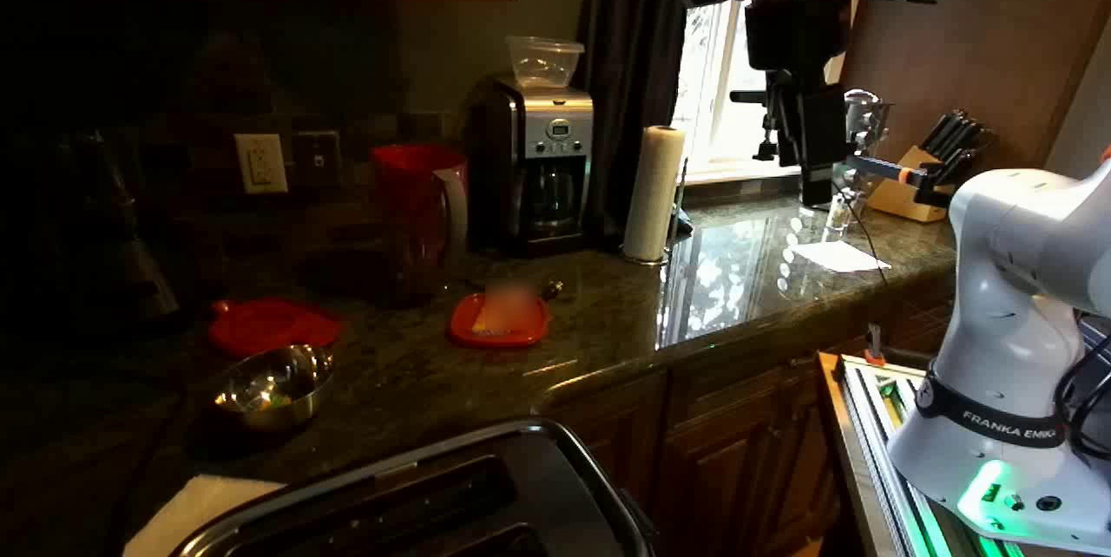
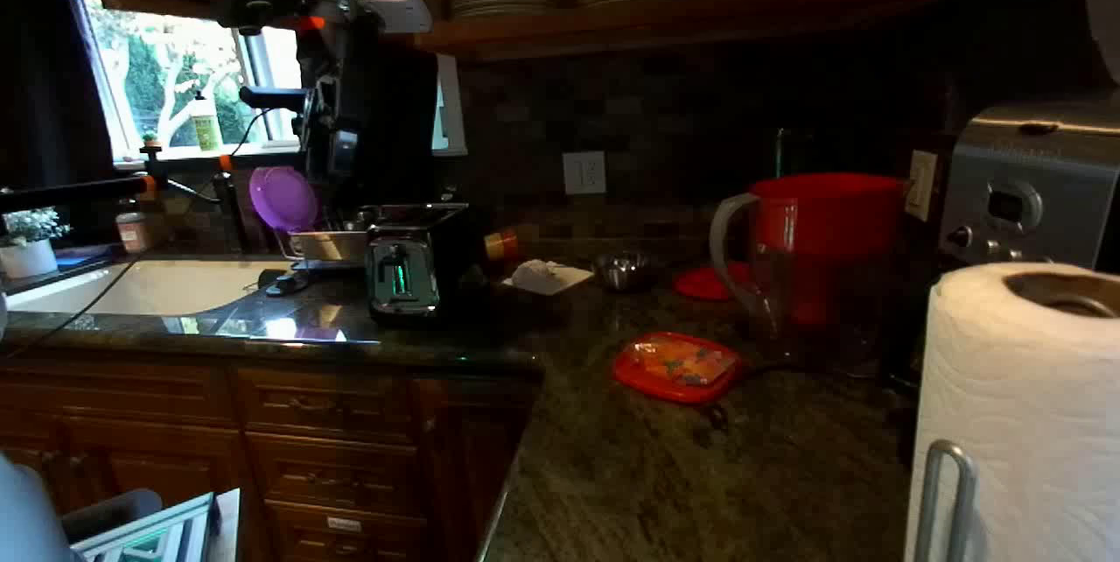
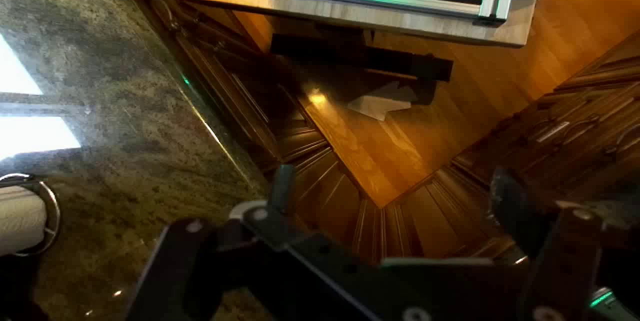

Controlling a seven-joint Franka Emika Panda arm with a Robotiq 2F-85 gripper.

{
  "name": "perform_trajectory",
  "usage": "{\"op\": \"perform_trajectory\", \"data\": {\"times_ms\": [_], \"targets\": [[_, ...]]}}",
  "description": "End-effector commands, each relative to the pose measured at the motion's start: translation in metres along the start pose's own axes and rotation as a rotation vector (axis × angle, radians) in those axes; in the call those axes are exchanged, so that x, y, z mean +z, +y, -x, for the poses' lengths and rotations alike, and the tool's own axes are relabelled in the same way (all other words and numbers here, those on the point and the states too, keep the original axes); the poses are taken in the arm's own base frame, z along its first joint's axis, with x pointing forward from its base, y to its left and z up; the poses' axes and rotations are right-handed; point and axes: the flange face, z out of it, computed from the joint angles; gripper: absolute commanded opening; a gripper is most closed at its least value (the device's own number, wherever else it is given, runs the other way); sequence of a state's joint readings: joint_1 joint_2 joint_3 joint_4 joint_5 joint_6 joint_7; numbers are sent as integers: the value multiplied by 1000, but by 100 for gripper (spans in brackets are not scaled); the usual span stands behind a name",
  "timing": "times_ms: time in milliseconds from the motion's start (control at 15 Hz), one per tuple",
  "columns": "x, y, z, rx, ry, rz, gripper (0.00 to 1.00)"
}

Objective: Remove the clear bowl from the top of the coffeemaker and place it on the left side of the counter.

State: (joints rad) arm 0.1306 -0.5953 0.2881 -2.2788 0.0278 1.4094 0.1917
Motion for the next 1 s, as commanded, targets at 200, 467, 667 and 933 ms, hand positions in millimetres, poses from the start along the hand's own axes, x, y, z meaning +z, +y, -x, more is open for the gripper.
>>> {"op": "perform_trajectory", "data": {"times_ms": [200, 467, 667, 933], "targets": [[-1, 0, 0, 0, -1, 0, 100], [-1, 0, 0, 0, -1, 0, 100], [-4, 4, -3, 63, -2, -5, 100], [-21, 71, 7, 312, 15, -56, 100]]}}
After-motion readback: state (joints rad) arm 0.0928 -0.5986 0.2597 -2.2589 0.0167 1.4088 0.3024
